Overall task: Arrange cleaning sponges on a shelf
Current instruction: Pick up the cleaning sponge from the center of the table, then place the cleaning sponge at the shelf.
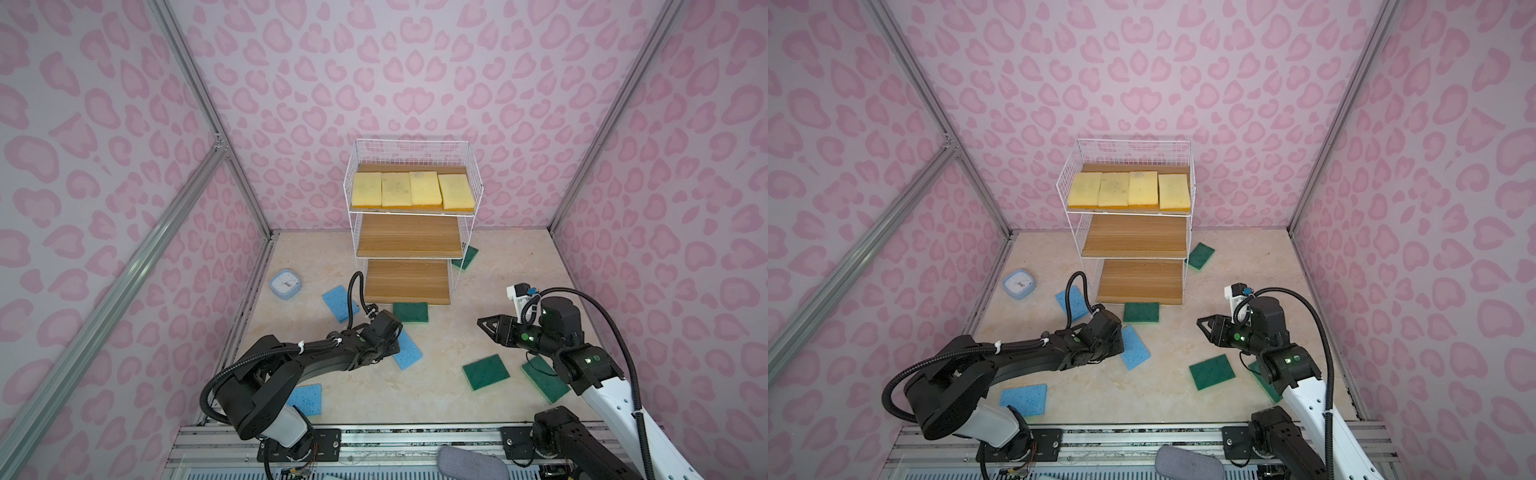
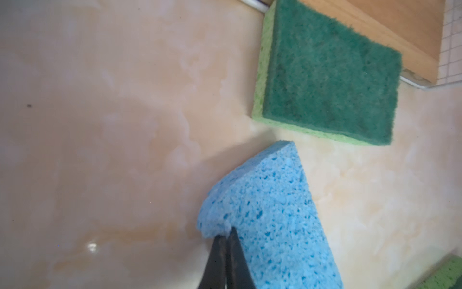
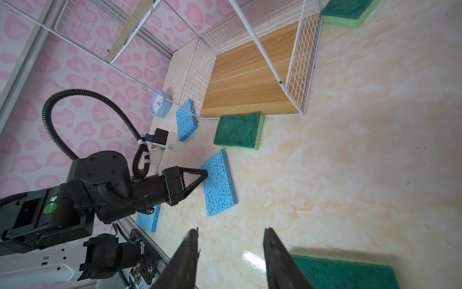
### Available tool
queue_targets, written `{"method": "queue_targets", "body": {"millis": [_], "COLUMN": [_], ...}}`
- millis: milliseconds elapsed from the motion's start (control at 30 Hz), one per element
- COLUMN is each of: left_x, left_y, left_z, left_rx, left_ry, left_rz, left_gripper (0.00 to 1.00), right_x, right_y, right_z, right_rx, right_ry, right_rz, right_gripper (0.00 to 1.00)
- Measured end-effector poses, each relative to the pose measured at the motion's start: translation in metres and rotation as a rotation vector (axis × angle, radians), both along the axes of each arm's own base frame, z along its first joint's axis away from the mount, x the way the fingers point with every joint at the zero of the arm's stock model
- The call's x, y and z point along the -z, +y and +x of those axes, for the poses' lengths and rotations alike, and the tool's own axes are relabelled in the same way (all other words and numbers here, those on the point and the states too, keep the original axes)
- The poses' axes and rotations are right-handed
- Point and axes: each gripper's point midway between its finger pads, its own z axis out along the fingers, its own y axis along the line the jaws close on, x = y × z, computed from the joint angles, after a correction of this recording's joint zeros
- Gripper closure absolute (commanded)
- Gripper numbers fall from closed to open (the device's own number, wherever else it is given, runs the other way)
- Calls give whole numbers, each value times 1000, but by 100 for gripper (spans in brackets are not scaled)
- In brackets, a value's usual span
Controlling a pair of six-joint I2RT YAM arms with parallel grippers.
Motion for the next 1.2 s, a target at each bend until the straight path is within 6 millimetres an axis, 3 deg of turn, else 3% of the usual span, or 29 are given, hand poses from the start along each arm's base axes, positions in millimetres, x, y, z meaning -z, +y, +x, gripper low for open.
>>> {"method": "queue_targets", "body": {"millis": [300, 533, 800, 1200], "left_x": [-77, -131, -161, -204], "left_y": [-15, -5, 16, 12], "left_z": [-4, -29, -36, -10], "left_rx": [163, 238, 216, 205], "left_ry": [-67, -108, -145, -198], "left_rz": [-43, -108, -171, -275], "left_gripper": [96, 96, 96, 96], "right_x": [1, -1, -10, -19], "right_y": [29, 66, 108, 150], "right_z": [-16, -40, -56, -39], "right_rx": [-120, -244, -342, -379], "right_ry": [37, 57, 70, 92], "right_rz": [45, 117, 184, 190], "right_gripper": [35, 33, 34, 44]}}
